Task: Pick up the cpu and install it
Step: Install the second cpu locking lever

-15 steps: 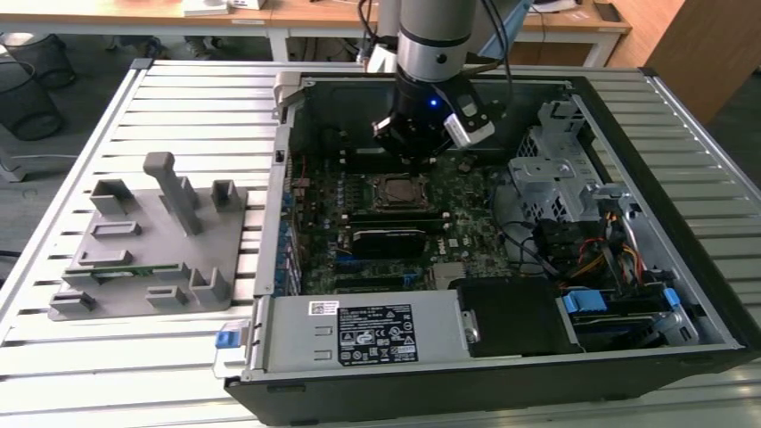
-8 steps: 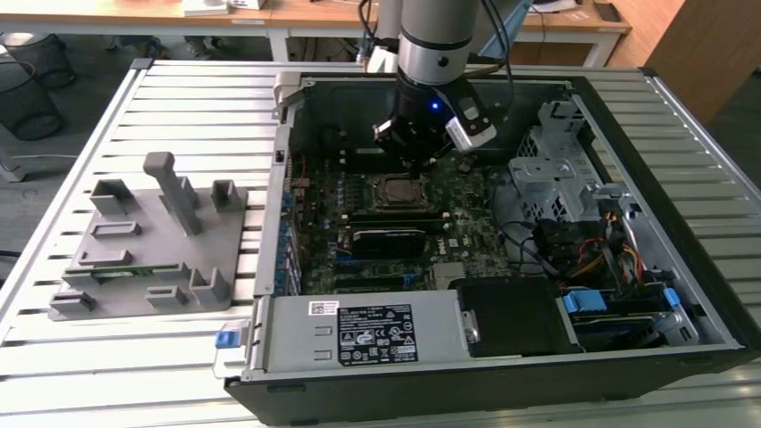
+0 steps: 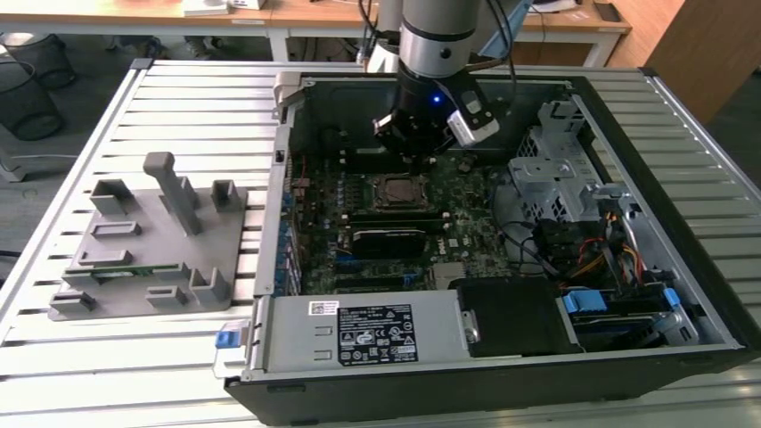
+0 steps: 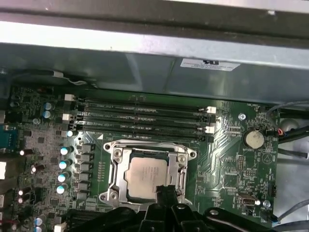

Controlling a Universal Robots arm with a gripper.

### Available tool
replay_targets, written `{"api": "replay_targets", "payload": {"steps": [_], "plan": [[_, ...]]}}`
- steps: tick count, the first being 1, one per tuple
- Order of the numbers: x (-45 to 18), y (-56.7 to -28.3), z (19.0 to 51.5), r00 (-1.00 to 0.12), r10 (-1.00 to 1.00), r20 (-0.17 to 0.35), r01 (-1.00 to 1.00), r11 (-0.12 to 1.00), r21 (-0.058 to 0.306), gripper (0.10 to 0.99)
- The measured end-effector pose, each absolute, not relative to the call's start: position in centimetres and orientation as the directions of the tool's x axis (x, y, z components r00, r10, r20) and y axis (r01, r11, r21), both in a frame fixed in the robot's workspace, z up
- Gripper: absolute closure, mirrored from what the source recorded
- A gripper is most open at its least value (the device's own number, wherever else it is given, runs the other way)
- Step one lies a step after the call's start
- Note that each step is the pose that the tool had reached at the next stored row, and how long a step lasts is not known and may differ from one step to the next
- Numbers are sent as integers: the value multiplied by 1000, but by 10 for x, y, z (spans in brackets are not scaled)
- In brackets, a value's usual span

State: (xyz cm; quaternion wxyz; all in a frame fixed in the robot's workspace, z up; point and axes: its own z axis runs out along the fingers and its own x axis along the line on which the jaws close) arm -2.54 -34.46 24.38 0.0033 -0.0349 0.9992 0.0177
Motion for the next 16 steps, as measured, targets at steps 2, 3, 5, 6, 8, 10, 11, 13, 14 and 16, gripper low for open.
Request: {"api": "replay_targets", "payload": {"steps": [2, 3, 5, 6, 8, 10, 11, 13, 14, 16], "plan": [[-25, -348, 244, -998, -70, -7, -70, 997, 35, 980], [-25, -350, 244, -998, -70, -7, -70, 997, 35, 980], [-25, -356, 244, -998, -70, -7, -70, 997, 35, 980], [-25, -359, 243, -998, -70, -7, -70, 997, 35, 980], [-25, -362, 243, -998, -70, -7, -70, 997, 35, 980], [-25, -363, 242, -998, -70, 2, -69, 997, 36, 980], [-25, -363, 242, -998, -70, 12, -69, 997, 37, 980], [-25, -363, 242, -997, -70, 37, -68, 997, 38, 980], [-25, -365, 241, -997, -70, 45, -68, 997, 39, 980], [-24, -369, 240, -996, -70, 49, -68, 997, 39, 980]]}}
